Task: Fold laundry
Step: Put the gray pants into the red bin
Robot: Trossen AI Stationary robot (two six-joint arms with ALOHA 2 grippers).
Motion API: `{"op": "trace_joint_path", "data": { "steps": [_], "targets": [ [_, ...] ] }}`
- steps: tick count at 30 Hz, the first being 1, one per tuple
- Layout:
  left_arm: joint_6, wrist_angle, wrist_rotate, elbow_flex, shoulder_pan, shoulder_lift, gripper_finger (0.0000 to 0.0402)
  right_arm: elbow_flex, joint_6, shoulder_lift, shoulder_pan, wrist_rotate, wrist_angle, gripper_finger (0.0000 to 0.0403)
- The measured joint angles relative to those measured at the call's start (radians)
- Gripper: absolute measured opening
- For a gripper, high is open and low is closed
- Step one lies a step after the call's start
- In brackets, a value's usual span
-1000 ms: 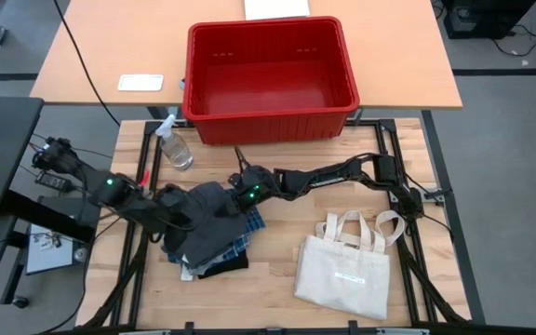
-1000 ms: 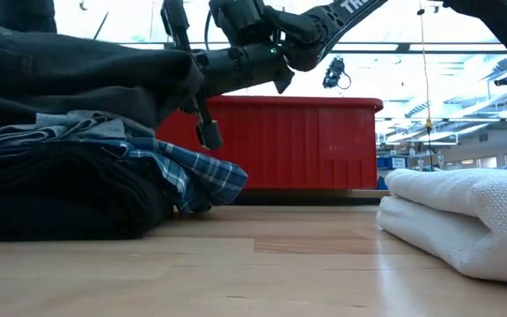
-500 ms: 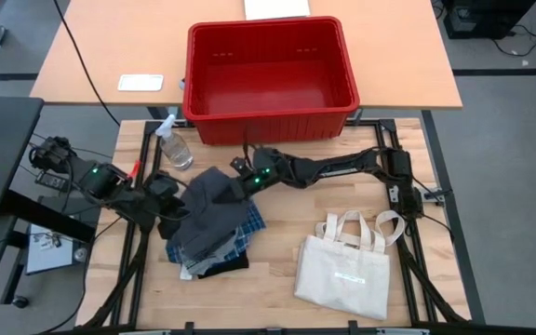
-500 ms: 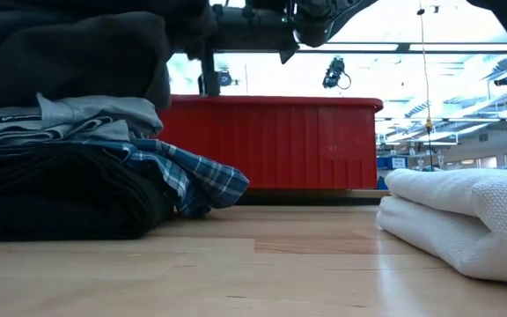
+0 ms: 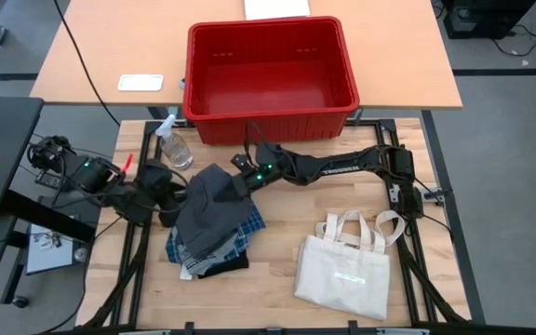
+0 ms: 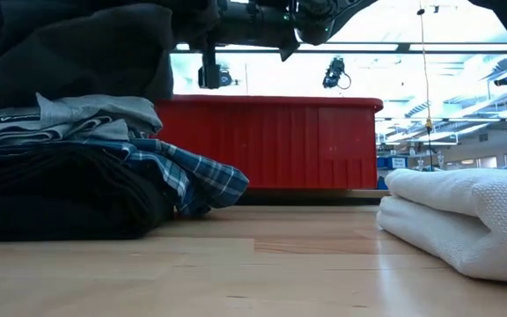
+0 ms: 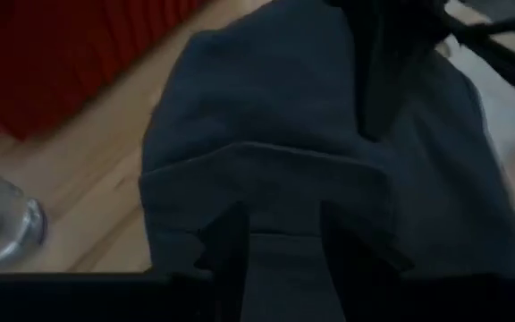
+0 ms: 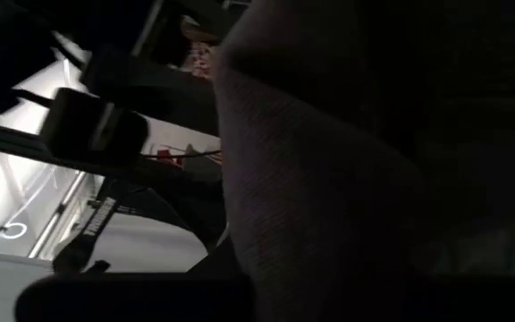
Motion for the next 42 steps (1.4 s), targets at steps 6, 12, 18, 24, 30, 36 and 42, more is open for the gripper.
{"op": "trace_joint_path", "data": {
  "steps": [6, 12, 18, 24, 30, 36, 42],
  "targets": [
    [-0.004, 0.004, -0.087, 0.002, 0.0, -0.029, 0.0144, 0.0, -0.001, -0.031, -0.022, -0.009, 0.007, 0.0056],
    [-0.021, 0.032, -0.191, 0.002, 0.001, -0.09, 0.0144, 0.0, -0.034, -0.094, -0.067, -0.011, 0.002, 0.0056],
    [-0.02, 0.065, -0.242, 0.002, 0.001, -0.136, 0.0144, 0.001, -0.08, -0.155, -0.155, 0.009, 0.005, 0.0056],
    [-0.02, 0.064, -0.243, 0.002, 0.001, -0.142, 0.0144, 0.076, -0.113, -0.17, -0.273, -0.026, 0.003, 0.0056],
    [-0.027, 0.064, -0.242, 0.002, 0.001, -0.142, 0.0144, 0.262, -0.252, -0.166, -0.39, -0.049, -0.097, 0.0056],
    [-0.034, 0.064, -0.241, 0.002, 0.001, -0.142, 0.0144, 0.366, -0.387, -0.163, -0.515, 0.01, -0.207, 0.0056],
    [-0.037, 0.063, -0.247, 0.002, 0.001, -0.142, 0.0144, 0.367, -0.385, -0.122, -0.617, 0.025, -0.176, 0.0056]
  ]
}}
